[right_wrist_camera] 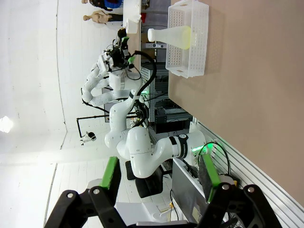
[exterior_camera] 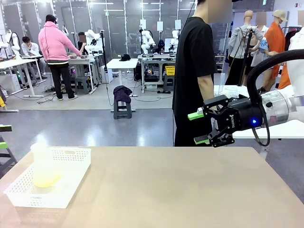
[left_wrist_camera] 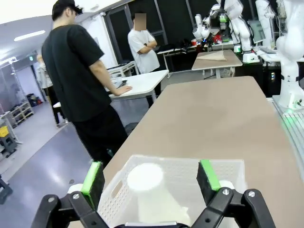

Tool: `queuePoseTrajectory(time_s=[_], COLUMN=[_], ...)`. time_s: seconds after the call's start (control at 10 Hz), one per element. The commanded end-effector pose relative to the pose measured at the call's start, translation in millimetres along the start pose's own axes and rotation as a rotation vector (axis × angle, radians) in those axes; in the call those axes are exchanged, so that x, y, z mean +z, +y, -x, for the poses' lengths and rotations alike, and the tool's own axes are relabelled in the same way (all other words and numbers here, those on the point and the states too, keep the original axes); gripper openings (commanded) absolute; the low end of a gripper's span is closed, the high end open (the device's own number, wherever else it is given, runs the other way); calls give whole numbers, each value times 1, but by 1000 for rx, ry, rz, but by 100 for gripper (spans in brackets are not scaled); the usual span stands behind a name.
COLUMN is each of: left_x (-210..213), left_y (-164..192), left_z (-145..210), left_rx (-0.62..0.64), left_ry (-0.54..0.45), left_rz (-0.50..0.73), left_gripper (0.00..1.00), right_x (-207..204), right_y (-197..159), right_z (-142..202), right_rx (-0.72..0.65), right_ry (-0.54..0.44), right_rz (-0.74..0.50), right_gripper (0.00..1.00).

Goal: Prepare the solutions needed for the experiment.
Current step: When the human places the Big flask in the center of the table, pick up the Big flask and place it in the left Organizing basket.

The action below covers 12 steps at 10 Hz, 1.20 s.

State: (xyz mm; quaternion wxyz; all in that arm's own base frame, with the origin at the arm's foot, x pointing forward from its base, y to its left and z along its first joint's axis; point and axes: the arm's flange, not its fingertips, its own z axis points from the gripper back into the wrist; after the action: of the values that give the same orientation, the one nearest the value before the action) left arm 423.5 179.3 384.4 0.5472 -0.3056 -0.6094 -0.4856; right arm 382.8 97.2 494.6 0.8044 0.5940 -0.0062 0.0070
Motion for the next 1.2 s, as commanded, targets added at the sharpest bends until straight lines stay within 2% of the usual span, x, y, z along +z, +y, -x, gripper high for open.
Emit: queuePoseTrajectory(time_s=[0.0,0.2,0.3,0.4,0.5,0.6,0.7,0.8,0.9,1.1], left_x=[-5,-16,-27,-38,-49,-55,-62,-69,-66,-66], left_y=[-35,-60,-71,-85,-92,-98,-100,-98,-103,-103], left_z=[-41,-65,-71,-76,-77,-80,-81,-69,-71,-71], left_rx=[149,303,411,566,641,713,749,598,711,711], left_ry=[-26,-17,-56,-25,-26,-45,-40,51,-96,-96], left_rz=[73,200,284,366,391,512,472,541,472,472], left_gripper=[100,100,100,100,100,100,100,100,100,100], right_x=[-2,-2,-2,-2,-2,-2,-2,-2,-2,-2], right_y=[1,1,1,1,1,1,1,1,1,1], right_z=[1,1,1,1,1,1,1,1,1,1], right_rx=[-1,-1,-1,-1,-1,-1,-1,-1,-1,-1], right_ry=[-2,-2,-2,-2,-2,-2,-2,-2,-2,-2], right_rz=[-12,-12,-12,-12,-12,-12,-12,-12,-12,-12], right_gripper=[84,84,84,84,84,84,84,84,84,84])
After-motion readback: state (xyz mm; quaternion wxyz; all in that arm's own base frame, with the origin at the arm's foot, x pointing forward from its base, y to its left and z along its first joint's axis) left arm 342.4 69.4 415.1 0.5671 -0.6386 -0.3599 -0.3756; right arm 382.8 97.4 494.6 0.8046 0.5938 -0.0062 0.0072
